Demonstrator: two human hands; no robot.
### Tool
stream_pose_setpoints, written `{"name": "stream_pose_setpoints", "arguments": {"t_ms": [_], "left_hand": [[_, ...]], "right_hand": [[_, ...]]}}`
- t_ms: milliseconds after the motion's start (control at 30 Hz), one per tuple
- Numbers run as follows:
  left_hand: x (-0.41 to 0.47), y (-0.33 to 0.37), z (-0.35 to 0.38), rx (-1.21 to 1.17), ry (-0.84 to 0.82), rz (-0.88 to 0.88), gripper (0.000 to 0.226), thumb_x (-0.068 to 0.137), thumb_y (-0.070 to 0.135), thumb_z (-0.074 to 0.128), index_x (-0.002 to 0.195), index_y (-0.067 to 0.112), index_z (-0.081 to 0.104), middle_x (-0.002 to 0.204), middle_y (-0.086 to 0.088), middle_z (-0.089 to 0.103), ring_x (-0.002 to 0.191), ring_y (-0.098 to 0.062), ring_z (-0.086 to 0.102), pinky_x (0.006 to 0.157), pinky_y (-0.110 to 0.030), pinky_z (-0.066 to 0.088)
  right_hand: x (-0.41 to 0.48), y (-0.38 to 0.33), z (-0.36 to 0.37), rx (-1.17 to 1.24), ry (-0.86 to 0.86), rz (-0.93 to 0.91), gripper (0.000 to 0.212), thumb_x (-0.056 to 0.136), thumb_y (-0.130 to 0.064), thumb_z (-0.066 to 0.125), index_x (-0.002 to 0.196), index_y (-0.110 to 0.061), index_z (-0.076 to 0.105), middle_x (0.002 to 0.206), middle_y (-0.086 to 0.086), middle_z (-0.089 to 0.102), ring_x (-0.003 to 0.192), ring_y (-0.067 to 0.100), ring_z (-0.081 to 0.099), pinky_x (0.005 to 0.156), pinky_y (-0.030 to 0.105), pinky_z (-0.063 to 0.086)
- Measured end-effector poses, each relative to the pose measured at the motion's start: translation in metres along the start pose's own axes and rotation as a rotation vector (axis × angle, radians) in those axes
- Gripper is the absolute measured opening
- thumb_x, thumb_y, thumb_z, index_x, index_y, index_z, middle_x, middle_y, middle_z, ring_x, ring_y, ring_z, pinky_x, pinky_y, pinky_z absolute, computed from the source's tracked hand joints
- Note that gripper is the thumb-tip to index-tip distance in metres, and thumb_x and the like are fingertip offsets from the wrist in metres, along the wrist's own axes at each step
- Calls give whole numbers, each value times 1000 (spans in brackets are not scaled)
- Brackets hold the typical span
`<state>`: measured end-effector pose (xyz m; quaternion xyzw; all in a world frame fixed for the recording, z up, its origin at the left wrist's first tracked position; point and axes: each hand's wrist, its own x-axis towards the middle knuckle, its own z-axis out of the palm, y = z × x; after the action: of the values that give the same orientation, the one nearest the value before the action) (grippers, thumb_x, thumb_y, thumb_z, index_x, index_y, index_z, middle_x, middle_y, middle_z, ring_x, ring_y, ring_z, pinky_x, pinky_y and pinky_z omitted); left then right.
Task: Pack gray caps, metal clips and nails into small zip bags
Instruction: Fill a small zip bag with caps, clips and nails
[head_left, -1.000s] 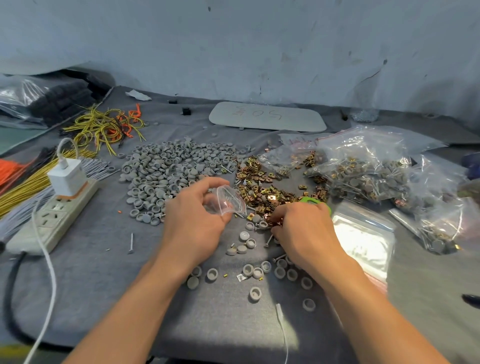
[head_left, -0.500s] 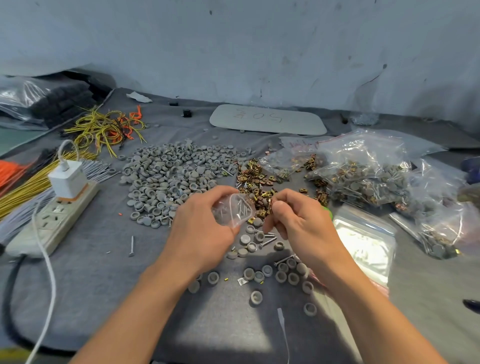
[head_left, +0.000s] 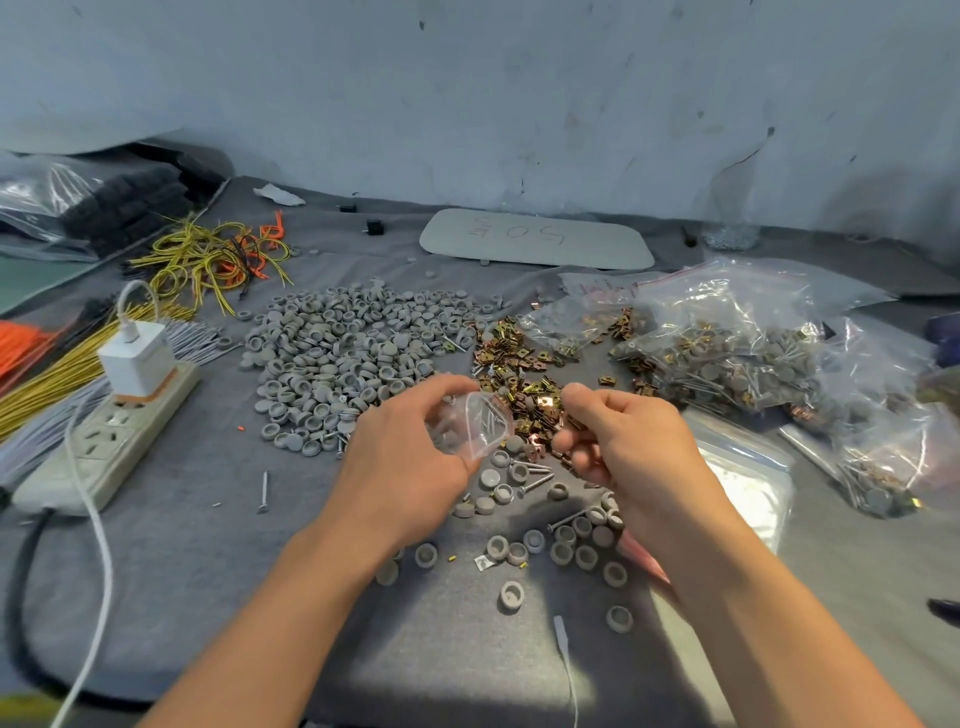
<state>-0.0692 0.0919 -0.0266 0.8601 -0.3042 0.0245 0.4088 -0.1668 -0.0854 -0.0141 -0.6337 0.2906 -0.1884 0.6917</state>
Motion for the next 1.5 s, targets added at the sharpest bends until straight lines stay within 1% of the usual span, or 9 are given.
{"name": "stream_pose_setpoints", "arguments": {"t_ms": [233, 367, 600, 667, 833, 1067, 1167, 1300, 1500], "left_hand": [[-1, -1, 2, -8, 10, 21, 54, 76, 29, 83, 120, 54, 64, 96, 25, 70, 90, 16, 60, 67, 1, 38], [-1, -1, 0, -74, 18, 35, 56, 73, 26, 85, 117, 54, 65, 93, 28, 70, 92, 14, 61, 69, -2, 43], [-4, -1, -3, -139, -5, 69, 55, 68, 36, 83, 119, 47, 66, 104, 33, 70, 99, 15, 62, 80, -7, 47], [-5, -1, -5, -178, -23, 63, 56, 64, 38, 82, 117, 47, 67, 105, 31, 71, 99, 10, 65, 85, -21, 53], [-4, -7, -9, -233, -26, 21, 50, 72, 34, 88, 114, 50, 66, 99, 30, 72, 93, 9, 67, 76, -14, 51], [-2, -3, -17, -364, -17, 23, 22, 94, 38, 71, 110, 53, 70, 98, 21, 76, 91, -8, 73, 81, -38, 61], [-2, 3, -22, -604, -71, 45, 28, 97, 34, 55, 114, 45, 74, 114, 17, 76, 105, -8, 71, 85, -18, 53], [-2, 6, -25, -745, -150, -19, 28, 102, 29, 52, 119, 30, 75, 118, 16, 75, 112, 3, 66, 85, -5, 44], [5, -3, -26, -808, 98, -207, 11, 86, 10, 78, 95, 16, 80, 83, -5, 80, 73, -14, 73, 66, -20, 57]], "right_hand": [[-6, -5, 16, 77, -131, -139, 12, 86, -7, 79, 74, -7, 81, 64, 11, 70, 51, 13, 60, 48, 18, 48], [-11, -6, 29, -161, -141, -296, 14, 78, -5, 83, 82, -18, 84, 70, 4, 77, 64, 19, 74, 65, 30, 62], [-16, -6, 59, -449, -20, -574, 21, 76, -5, 83, 82, -26, 82, 73, -18, 75, 70, -2, 72, 67, 21, 59], [-18, -7, 63, -444, -57, -575, 26, 71, -1, 84, 81, -26, 80, 75, -17, 75, 72, -4, 72, 67, 19, 59], [-16, -13, 56, -245, -132, -516, 40, 73, 13, 74, 95, -20, 81, 85, -11, 79, 81, 4, 76, 73, 19, 61], [-6, -8, 35, -115, -51, -389, 49, 80, 19, 66, 95, -26, 80, 92, -5, 80, 91, 14, 76, 78, 22, 60], [-8, -3, 35, -79, -321, -260, 42, 83, 5, 72, 113, -24, 78, 104, 0, 80, 99, 14, 74, 80, 23, 57], [-11, -3, 39, -55, -274, -261, 24, 73, -24, 82, 97, -24, 82, 84, 1, 79, 72, 8, 70, 64, 17, 51], [-8, -2, 38, 57, -210, -212, 19, 70, -14, 91, 86, -16, 82, 72, 5, 71, 61, 11, 60, 59, 22, 45]]}}
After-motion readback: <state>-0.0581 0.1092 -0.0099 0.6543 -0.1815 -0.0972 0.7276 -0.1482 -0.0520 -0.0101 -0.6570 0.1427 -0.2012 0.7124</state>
